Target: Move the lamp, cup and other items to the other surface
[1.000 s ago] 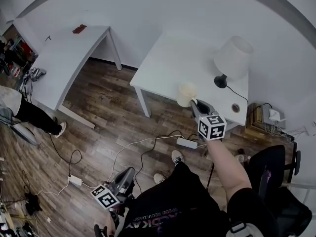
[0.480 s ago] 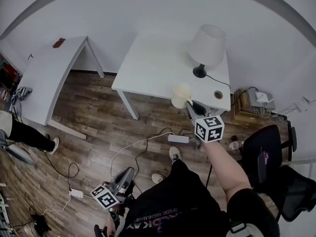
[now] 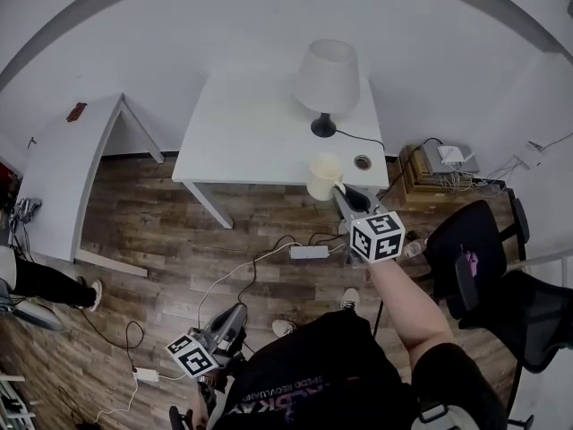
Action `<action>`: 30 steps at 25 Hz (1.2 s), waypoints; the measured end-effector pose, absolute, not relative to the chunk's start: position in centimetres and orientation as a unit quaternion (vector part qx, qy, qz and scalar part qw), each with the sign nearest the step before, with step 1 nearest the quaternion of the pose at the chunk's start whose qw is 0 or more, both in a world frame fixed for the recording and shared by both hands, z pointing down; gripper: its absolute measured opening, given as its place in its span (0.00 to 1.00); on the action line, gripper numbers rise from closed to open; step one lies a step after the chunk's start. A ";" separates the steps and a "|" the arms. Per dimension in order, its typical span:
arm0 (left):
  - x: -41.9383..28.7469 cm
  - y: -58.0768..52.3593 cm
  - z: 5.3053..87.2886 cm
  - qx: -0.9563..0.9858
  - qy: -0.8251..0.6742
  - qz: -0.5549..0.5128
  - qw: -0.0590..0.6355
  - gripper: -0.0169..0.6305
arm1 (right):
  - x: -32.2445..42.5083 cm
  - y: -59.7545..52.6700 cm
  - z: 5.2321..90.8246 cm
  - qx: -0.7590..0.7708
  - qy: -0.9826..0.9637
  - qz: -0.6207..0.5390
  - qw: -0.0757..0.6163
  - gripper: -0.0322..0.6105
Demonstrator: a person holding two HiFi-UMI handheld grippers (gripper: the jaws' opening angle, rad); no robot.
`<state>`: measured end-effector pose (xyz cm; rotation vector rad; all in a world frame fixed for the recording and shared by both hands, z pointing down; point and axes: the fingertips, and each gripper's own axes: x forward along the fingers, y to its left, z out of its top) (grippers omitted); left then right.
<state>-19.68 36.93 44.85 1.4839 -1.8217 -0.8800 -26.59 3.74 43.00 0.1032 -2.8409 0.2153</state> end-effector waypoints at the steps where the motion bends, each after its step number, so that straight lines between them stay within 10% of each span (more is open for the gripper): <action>1: -19.5 36.4 44.8 0.565 -0.688 -0.331 0.313 0.01 | -26.0 3.1 43.0 0.040 -0.986 0.078 0.142 0.13; 30: -3.9 6.7 45.4 0.684 -0.559 -0.264 0.387 0.01 | 0.2 -22.9 43.8 0.184 -0.968 0.106 0.134 0.12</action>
